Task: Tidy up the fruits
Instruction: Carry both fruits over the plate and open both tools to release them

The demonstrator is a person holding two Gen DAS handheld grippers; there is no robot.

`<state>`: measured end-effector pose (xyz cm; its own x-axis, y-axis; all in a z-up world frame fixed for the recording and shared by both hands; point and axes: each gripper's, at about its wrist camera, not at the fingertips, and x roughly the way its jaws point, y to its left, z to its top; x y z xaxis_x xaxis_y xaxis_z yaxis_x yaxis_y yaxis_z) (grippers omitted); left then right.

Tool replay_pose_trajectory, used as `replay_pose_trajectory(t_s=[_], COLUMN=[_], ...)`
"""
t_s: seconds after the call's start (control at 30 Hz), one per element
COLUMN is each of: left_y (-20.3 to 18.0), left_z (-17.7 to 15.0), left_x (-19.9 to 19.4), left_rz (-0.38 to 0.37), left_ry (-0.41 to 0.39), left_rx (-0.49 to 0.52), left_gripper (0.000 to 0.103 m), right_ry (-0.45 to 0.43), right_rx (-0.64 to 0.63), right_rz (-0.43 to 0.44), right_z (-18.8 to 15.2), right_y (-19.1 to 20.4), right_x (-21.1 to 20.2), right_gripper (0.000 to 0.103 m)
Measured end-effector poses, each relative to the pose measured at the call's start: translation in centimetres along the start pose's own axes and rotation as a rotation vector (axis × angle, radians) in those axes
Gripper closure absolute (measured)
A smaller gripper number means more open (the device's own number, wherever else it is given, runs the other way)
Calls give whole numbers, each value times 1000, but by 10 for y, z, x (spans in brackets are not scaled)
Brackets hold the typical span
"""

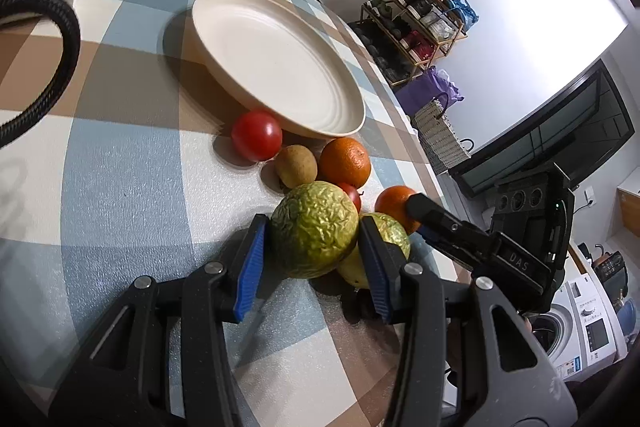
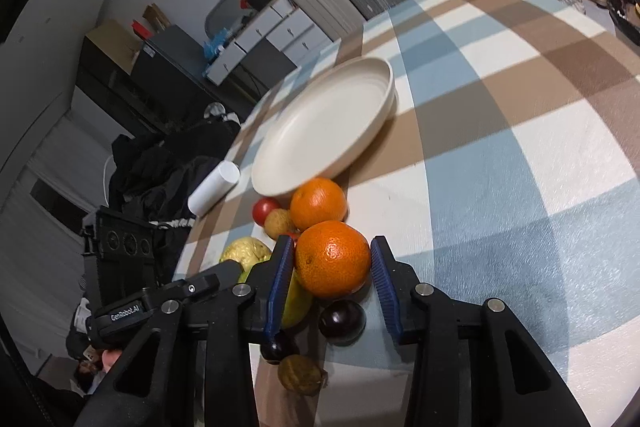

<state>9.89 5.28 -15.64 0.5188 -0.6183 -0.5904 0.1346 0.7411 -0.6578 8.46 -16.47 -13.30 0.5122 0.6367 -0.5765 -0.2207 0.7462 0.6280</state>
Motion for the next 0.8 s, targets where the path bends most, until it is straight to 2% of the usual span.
replay_pose_trajectory(t_s=[0.17,0.33,0.57,0.8], left_y=[-2,-7,-13,-12], left_z=[9,31,85,150], left_x=[-10,-20,-26,-14], left_rz=[-11,-12,-7,7], left_ry=[-31,-71,-119,-157], left_rx=[0,3,27,30], left_gripper=[61,61,61,61], right_ry=[-44,-69,-99,-87], right_rx=[5,14,-9,-53], right_rz=[34,72,113,131], right_z=[10,27,72,129], right_y=[-1,-2,9,22], right_x=[-9,-13,-10,18], right_gripper=[63,63,63,63])
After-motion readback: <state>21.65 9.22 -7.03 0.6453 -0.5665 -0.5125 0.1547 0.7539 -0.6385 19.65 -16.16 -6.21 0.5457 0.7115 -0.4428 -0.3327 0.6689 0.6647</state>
